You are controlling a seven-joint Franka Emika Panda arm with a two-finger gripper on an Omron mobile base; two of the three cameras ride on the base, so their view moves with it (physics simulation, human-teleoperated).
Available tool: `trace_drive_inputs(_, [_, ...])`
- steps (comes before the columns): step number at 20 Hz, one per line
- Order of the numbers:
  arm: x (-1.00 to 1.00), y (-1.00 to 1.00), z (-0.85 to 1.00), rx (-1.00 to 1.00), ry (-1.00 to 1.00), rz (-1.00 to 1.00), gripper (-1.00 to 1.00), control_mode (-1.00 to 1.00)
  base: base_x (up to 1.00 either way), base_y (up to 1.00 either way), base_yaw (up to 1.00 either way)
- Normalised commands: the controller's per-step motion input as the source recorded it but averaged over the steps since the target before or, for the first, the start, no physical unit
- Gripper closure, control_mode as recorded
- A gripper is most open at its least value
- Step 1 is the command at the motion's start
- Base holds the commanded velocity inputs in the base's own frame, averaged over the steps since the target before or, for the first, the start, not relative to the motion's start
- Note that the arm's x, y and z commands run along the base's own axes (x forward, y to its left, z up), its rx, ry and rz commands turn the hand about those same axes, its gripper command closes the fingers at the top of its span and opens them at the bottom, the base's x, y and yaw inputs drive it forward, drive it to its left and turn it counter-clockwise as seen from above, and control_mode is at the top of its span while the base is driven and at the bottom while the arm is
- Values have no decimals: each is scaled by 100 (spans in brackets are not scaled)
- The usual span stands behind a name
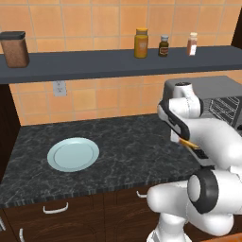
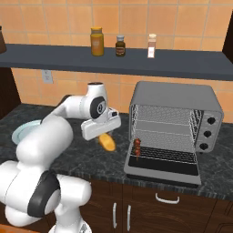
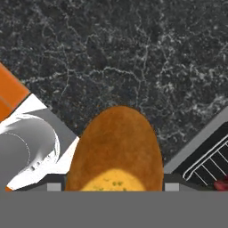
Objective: Pick up the kebab skewer and baguette bread, and place them inside the toaster oven. Close the toaster oven door and start by setting the timer.
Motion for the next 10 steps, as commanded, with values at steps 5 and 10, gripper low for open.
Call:
trace_drive_inputs(5, [30,-100,0,0,0,-14,100,-100,0,0,0])
trace_drive_inputs(10, [38,-100,0,0,0,-9,100,-100,0,0,0])
